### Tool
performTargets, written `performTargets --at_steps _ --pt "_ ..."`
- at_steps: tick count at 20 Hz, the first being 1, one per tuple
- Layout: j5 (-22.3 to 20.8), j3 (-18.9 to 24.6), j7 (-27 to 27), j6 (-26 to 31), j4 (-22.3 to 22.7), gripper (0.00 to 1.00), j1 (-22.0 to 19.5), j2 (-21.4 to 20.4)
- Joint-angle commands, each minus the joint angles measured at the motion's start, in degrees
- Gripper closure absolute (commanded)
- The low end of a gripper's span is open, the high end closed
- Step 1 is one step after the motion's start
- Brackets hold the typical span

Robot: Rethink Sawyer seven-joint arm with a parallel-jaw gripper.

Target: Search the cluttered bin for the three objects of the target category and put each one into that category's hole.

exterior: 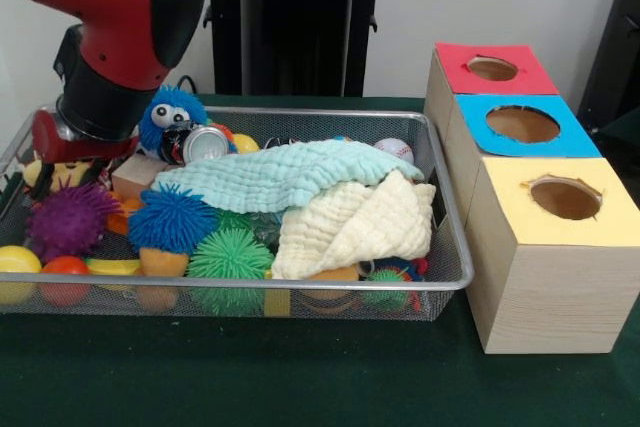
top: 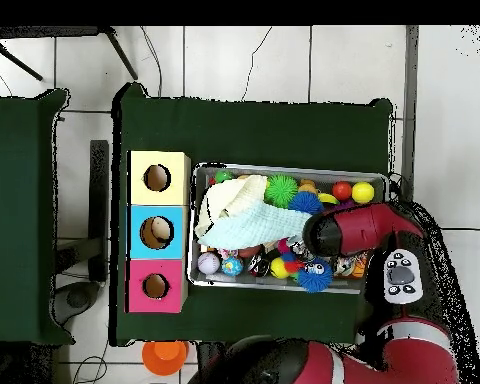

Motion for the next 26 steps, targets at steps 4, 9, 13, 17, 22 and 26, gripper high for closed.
performTargets --at_steps 4,9,13,17,22,26 --pt "3.1 3.8 -2.7 5.3 5.6 0.0 -1.2 -5.3" --pt "4.4 5.2 -3.2 3.7 9.1 0.0 -2.0 -8.3" --pt "4.9 6.1 -2.9 2.9 10.4 0.0 -2.5 -8.7" --pt "5.0 7.1 -3.0 2.2 10.7 0.0 -3.6 -7.8" --pt "4.9 8.2 -2.6 0.3 11.6 0.0 -4.8 -6.7" --pt "4.7 9.4 -2.7 -0.3 12.2 0.0 -5.8 -6.2"
